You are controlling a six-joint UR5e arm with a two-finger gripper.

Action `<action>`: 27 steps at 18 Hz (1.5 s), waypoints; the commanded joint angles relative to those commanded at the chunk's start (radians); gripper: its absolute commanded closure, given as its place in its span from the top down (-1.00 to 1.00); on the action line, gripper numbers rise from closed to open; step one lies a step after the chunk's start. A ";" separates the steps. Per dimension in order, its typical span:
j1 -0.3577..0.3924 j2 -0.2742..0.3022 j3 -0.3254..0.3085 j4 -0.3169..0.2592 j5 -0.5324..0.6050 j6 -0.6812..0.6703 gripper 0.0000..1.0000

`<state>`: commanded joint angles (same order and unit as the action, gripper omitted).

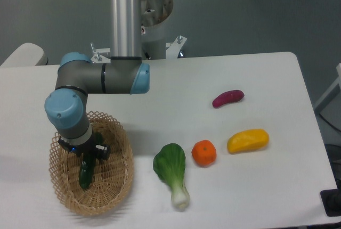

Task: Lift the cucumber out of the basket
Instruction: 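Close the gripper on the cucumber's end, then lift the cucumber up out of the basket, then carry the cucumber over beside the orange and yellow pepper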

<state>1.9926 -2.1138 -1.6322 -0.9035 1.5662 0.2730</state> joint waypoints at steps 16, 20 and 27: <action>0.181 0.144 0.189 -0.123 0.000 0.326 -0.70; 0.285 0.146 0.216 -0.156 0.002 0.515 -0.71; 0.449 0.184 0.250 -0.244 0.002 0.811 -0.71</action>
<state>2.4419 -1.9298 -1.3821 -1.1474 1.5677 1.0841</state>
